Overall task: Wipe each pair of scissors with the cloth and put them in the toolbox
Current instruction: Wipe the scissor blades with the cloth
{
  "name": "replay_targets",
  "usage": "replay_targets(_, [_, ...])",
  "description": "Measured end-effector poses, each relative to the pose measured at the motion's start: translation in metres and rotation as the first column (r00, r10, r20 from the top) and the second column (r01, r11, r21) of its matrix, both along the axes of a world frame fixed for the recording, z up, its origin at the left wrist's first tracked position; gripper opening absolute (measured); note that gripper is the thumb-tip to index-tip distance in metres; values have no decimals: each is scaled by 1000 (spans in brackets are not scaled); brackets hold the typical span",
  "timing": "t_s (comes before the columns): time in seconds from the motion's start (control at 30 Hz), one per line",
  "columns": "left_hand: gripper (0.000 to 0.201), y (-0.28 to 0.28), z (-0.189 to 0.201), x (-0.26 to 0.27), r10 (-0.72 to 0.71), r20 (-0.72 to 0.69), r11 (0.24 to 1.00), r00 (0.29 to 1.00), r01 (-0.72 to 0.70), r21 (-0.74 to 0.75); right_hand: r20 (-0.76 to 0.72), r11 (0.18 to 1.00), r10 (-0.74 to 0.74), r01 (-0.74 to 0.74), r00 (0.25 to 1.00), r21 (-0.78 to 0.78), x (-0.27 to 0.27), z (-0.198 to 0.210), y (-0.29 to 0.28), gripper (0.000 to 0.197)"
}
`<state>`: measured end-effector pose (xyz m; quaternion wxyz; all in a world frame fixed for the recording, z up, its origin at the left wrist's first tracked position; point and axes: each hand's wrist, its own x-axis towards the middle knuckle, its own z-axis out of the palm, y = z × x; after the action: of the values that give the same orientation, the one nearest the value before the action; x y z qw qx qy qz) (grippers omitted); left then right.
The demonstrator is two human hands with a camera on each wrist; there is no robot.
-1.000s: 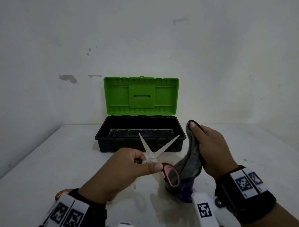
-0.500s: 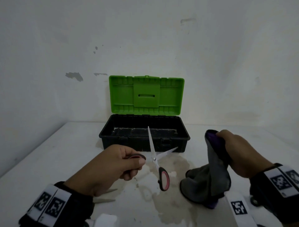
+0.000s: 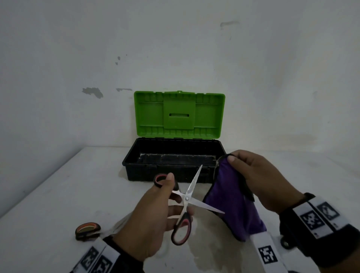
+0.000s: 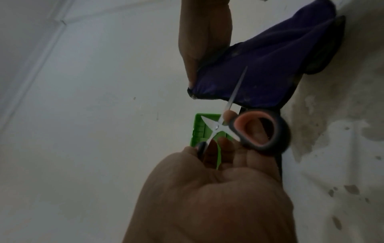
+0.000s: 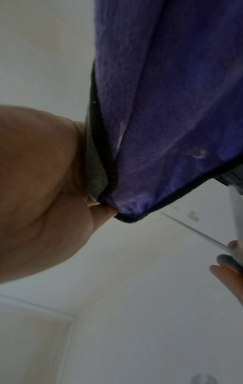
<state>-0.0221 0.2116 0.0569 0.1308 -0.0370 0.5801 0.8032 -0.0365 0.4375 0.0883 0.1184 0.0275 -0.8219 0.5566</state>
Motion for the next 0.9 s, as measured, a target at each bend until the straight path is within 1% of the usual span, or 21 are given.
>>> replay_targets(0.1, [43, 1, 2, 4, 37, -29, 999, 999, -38, -38, 0, 1000, 28, -28, 1000, 10, 9, -6, -5, 32])
replay_targets(0.2, [45, 5, 5, 5, 38, -56, 998, 998, -41, -53, -60, 996, 83, -81, 995, 36, 20, -6, -15, 38])
replay_targets(0.27, [43, 10, 7, 5, 54, -86, 998, 995, -58, -35, -85, 990, 122, -115, 989, 79, 24, -6, -21, 32])
replay_targets(0.37, [37, 15, 9, 4, 109, -171, 993, 979, -115, -23, -84, 970, 221, -210, 972, 126, 30, -9, -31, 17])
replay_targets(0.4, [37, 16, 9, 3, 124, -203, 991, 971, -132, -28, -110, 971, 216, -202, 970, 127, 31, -10, -34, 12])
replay_targets(0.43, [36, 17, 10, 3, 136, -232, 988, 963, -148, -35, -151, 979, 180, -162, 972, 124, 32, -11, -38, 9])
replay_targets(0.5, [36, 18, 10, 2, 152, -267, 985, 952, -169, -41, -251, 991, 72, -40, 965, 128, 32, -14, -43, 11])
replay_targets(0.57, [36, 20, 11, 2, 155, -275, 985, 949, -172, -36, -340, 981, 17, 51, 940, 188, 32, -17, -47, 13])
replay_targets(0.63, [37, 22, 12, 3, 153, -281, 985, 947, -170, -35, -390, 962, 7, 100, 921, 254, 33, -22, -51, 11])
replay_targets(0.77, [37, 22, 11, 3, 162, -267, 983, 950, -178, -37, -433, 945, -14, 153, 901, 288, 36, -29, -57, 8])
replay_targets(0.9, [37, 24, 7, 1, 169, -258, 982, 951, -183, -34, -383, 942, 27, 105, 923, 318, 40, -34, -66, 7])
